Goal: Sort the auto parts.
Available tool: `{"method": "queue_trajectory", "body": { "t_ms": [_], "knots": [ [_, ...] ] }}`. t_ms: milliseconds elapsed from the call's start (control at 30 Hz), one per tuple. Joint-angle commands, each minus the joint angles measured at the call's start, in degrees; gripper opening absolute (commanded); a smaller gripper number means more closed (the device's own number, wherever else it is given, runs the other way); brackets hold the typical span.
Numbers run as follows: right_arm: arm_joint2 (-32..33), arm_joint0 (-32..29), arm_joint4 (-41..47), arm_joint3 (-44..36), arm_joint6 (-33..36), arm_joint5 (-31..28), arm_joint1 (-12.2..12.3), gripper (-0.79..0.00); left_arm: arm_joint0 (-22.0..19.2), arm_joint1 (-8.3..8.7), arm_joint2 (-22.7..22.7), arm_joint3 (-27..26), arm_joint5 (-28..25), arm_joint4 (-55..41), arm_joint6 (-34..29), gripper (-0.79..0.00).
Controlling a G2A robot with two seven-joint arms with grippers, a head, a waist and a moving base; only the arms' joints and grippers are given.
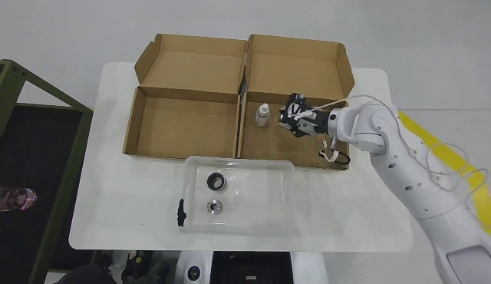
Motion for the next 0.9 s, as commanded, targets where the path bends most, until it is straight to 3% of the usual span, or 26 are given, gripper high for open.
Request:
{"method": "queue_trajectory", "body": {
  "t_ms": [0,500,567,667,733,867],
  "knots": [
    [-0.97,0.82,0.19,1.43,0.71,0.07,-0.38,-0.785,0.00,0.00,0.00,0.00,0.00,0.00,0.00,0.000],
    [-6.69,4.89,0.02,10.01,1.56,0.51,-3.17,-0.779,0.00,0.00,0.00,0.00,0.00,0.00,0.00,0.000],
    [-7.12,5.22,-0.03,10.81,1.49,0.68,-3.47,-0.720,0.00,0.00,0.00,0.00,0.00,0.00,0.00,0.000],
    [-7.59,5.66,-0.12,11.80,1.11,0.80,-3.86,-0.520,0.00,0.00,0.00,0.00,0.00,0.00,0.00,0.000],
    [-7.84,5.87,-0.17,12.11,0.95,0.90,-4.09,-0.443,0.00,0.00,0.00,0.00,0.00,0.00,0.00,0.000],
    [-7.45,5.92,-0.19,11.38,0.13,0.48,-4.18,-0.394,0.00,0.00,0.00,0.00,0.00,0.00,0.00,0.000]
  ]
}}
